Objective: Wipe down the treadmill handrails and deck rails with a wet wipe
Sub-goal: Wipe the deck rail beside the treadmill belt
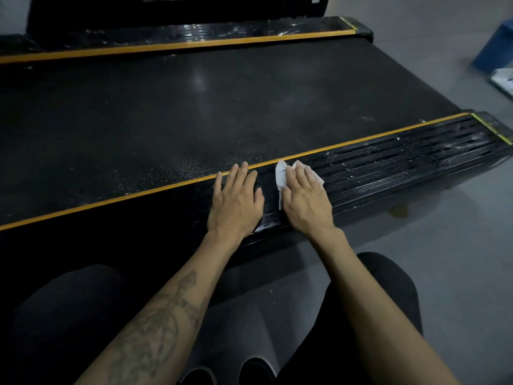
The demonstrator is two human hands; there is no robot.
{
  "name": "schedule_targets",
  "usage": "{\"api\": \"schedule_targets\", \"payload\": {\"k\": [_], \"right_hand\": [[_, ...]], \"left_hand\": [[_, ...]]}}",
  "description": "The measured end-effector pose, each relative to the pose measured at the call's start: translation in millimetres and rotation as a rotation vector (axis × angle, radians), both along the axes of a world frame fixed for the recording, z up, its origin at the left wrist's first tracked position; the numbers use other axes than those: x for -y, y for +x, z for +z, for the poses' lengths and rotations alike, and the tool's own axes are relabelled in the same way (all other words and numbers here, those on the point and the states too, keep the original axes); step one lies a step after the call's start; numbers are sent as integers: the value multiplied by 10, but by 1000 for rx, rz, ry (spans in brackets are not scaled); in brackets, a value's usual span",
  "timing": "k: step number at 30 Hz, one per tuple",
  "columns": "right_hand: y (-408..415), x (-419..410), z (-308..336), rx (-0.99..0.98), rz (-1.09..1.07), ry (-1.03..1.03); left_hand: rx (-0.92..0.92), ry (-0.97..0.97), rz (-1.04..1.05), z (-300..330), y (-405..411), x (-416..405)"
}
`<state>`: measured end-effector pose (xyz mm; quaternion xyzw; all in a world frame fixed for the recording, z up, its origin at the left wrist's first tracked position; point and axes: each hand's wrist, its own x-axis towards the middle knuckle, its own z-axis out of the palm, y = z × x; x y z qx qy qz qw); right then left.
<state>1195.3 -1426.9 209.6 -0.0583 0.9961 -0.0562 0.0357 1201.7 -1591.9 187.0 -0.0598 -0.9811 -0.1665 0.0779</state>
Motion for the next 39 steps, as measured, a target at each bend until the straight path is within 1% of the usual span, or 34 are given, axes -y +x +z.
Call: {"api": "schedule_targets", "payload": {"k": [2,4,7,8,10,12,14,18,21,23,24,28,30,33,35,37,39], "right_hand": [[100,95,-50,-34,-9,44],[103,166,-98,-59,63,73],[-79,99,-36,7,131,81],[-122,54,-15,14,118,76],[-94,23,2,-13,19,19],[11,92,-41,-44,-26,31],[34,178,-103,-43,28,77],[-213,104,-13,-4,167,90],[-228,16,2,-3,96,80],[-134,86,-54,-11,33,85],[-102,140,-88,-12,35,101],[-283,220,-64,-11,157,95],[-435,154,-32,1,190,128],[-412,111,-35,4,87,140],[-275,225,-99,-55,63,199],[-247,339,-132,-90,135,241],[-359,337,-75,-75,212,200]], "left_hand": [[6,5,1,-4,0,-3],[9,9,4,-2,-1,-10],[15,11,3,14,-3,-3],[14,12,4,16,-1,-4],[12,12,3,13,0,-5],[11,12,4,2,-3,-9],[13,8,9,-10,-4,-9],[8,4,8,-4,-17,-6],[4,7,4,-12,-10,-4],[-1,6,5,-25,-12,-1],[-3,8,8,-27,-14,-3],[0,10,9,-15,-25,-3],[0,15,10,0,-18,-2],[1,26,5,9,-10,-3],[-5,24,9,6,-13,-2],[-11,23,13,4,-13,-6],[-20,21,11,4,-11,-5]]}}
